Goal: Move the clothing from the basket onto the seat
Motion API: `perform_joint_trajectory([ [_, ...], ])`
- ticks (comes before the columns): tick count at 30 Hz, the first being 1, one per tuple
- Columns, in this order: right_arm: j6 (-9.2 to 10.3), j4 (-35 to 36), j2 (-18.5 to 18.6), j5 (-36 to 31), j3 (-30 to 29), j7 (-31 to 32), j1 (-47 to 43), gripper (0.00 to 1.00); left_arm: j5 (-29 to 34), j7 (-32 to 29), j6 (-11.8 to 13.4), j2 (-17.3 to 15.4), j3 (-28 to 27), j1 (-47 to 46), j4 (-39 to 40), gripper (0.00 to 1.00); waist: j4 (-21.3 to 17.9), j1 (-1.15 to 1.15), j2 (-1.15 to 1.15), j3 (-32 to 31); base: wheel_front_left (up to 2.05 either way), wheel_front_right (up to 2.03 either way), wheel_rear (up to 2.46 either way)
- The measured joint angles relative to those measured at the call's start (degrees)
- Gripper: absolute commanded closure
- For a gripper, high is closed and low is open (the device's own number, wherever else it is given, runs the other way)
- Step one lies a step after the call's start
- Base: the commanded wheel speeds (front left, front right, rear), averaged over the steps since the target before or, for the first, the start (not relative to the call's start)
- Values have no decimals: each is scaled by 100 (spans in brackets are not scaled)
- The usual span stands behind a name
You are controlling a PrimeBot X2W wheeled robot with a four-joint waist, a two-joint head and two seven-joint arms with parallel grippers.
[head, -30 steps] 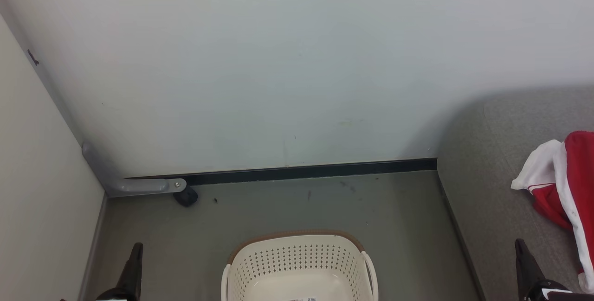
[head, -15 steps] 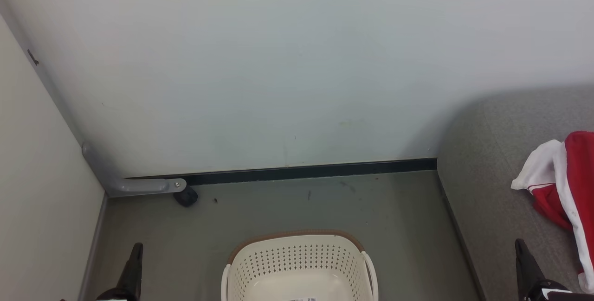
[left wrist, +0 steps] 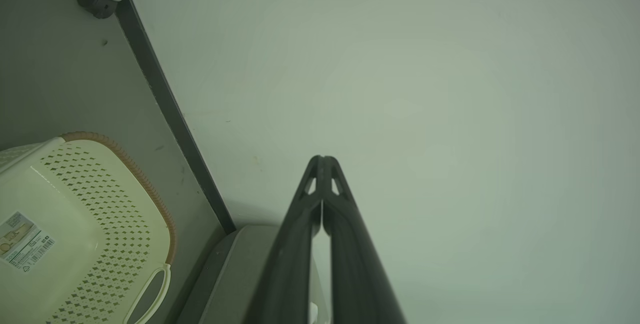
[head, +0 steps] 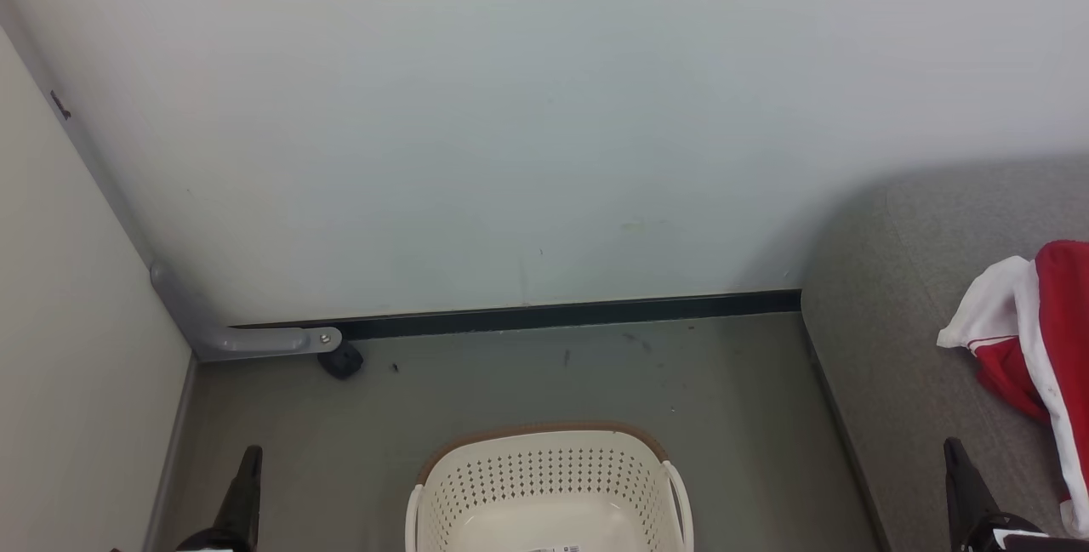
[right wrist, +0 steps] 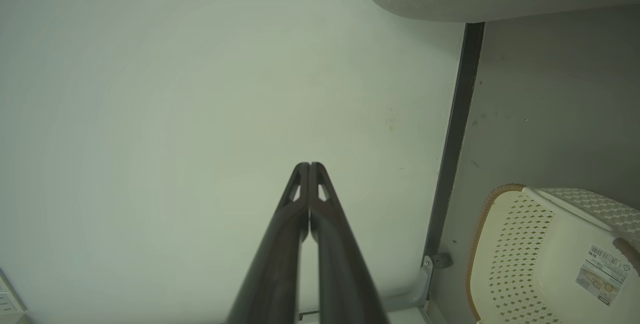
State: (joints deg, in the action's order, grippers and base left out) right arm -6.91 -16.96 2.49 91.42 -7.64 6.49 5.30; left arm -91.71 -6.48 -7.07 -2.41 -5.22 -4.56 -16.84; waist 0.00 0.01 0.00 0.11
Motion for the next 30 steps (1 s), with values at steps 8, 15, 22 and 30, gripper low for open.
perform_joint_trajectory([
  [8,0,0,0,0,0,0,0,100,0,0,0,0,0,-1,0,100,0,0,0,0,0,0,0],
  [15,0,0,0,0,0,0,0,100,0,0,0,0,0,-1,-1,100,0,0,0,0,0,0,0],
  [22,0,0,0,0,0,0,0,100,0,0,0,0,0,-1,-1,100,0,0,0,0,0,0,0],
  [30,0,0,0,0,0,0,0,100,0,0,0,0,1,-1,-2,100,0,0,0,0,0,0,0],
])
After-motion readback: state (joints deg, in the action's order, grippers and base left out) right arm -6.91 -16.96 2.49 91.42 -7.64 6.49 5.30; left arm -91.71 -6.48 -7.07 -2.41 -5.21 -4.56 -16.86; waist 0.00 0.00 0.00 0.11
